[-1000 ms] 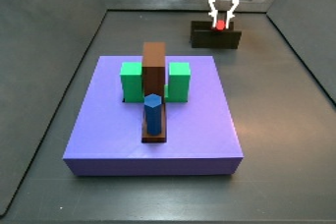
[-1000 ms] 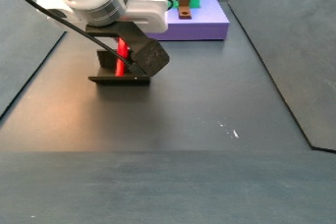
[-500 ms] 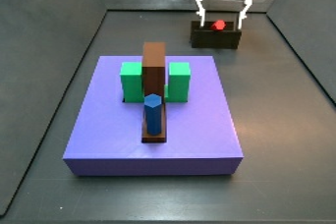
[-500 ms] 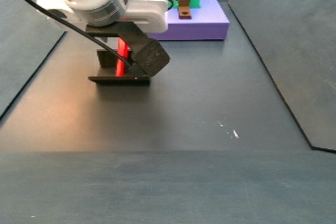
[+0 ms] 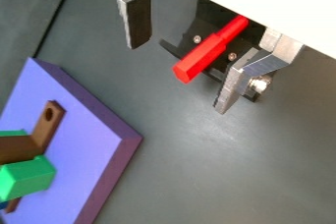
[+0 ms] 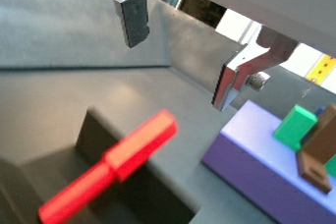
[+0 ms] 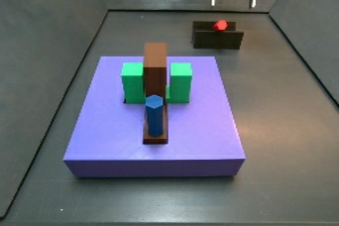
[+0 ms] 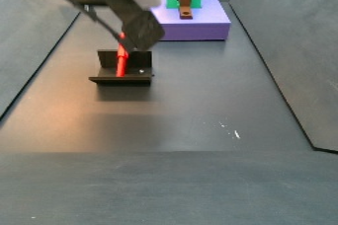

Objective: Pick up the red object. Move up. Place the red object on the fixture. Regrasp the red object. Move to above the board. Insert the red object.
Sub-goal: Regrasp the red object.

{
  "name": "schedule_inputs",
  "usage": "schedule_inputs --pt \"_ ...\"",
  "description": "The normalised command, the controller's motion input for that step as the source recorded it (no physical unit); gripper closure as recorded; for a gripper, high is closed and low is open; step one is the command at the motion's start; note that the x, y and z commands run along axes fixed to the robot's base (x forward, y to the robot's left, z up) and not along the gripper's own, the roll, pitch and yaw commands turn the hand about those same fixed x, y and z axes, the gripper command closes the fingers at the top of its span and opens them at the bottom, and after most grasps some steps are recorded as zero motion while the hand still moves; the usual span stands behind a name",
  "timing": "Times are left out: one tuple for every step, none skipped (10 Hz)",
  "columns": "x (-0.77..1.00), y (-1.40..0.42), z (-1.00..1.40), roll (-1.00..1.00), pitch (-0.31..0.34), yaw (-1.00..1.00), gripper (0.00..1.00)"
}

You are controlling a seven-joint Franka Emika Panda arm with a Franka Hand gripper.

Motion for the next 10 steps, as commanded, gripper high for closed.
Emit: schedule_inputs --pt "-0.10 -0.11 0.76 0.83 0.211 0.03 0.00" --pt "-0.17 -0.12 0.49 1.00 0.294 0.04 0.00" --pt "-0.20 -0.15 0.16 1.00 0.329 0.05 0.00" --pt "-0.19 -0.14 0.13 1.00 0.331 0.03 0.00" --pt "-0.08 -0.13 0.10 1.00 0.277 0.00 0.00" --pt "0.15 -0.27 0.00 1.00 0.031 0.04 0.00" --pt "0.23 -0.27 0.00 1.00 0.000 0.13 0.00" --pt "0.22 -0.27 0.00 1.00 -0.029 0.20 0.00" --pt "0.12 -0.25 0.00 1.00 -0.100 0.22 0.00" --pt "0.12 -0.24 0.00 1.00 -0.086 0.22 0.00"
